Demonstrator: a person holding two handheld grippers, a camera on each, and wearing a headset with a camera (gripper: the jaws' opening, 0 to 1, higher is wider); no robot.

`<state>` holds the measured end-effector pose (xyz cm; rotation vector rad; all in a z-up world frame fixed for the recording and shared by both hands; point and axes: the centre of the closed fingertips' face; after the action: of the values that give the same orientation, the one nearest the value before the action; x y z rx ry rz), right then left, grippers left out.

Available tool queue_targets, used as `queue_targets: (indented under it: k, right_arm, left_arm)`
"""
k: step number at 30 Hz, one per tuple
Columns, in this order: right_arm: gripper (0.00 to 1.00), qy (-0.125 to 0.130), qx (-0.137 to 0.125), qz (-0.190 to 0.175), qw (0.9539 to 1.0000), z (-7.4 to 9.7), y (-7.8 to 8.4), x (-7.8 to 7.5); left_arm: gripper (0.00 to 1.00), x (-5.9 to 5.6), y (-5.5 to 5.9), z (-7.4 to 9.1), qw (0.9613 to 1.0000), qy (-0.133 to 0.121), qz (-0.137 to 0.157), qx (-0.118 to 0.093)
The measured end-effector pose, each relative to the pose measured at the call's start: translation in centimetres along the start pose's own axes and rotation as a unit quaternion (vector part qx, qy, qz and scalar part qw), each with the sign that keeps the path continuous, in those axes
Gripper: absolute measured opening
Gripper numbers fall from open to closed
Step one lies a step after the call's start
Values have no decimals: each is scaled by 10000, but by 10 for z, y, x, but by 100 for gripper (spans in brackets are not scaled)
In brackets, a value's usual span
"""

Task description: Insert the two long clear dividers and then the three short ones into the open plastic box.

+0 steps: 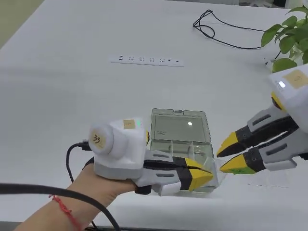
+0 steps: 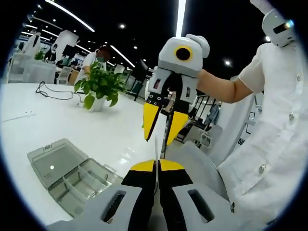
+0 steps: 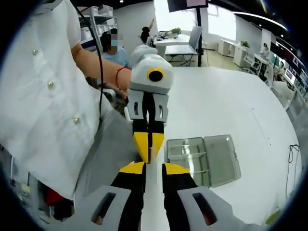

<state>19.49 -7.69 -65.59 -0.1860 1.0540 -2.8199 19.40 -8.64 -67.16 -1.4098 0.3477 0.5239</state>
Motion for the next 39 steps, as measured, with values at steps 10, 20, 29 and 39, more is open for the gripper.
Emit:
queue_targets:
  k: [10,20,29,39]
  right_arm:
    - [6,-475,125,37,9988,-13,0,12]
    - [3,-593,186,17,9981,-16,1,16]
    - [3,-607,214,-9,9979,-19,1,17]
    - [3,-578,242,-8,9980,-21,1,16]
  left_arm:
    - [0,-6,4,1,9992,120,-371,70]
    - [0,-6,8,3,9985,129,-523,111]
    - [0,-6,10,4,9982,80,-585,143]
    - [2,-4,13,5,9980,-27,-613,169]
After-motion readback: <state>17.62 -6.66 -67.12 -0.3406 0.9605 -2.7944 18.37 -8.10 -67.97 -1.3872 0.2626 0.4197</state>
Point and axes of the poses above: the centre of the closed fingertips' face, and the gripper's own axes: z roughly backward along the fingers, x roughly to its left, y roughly out of its underside, and after that the axes turned 8 degrees about z, right-handed
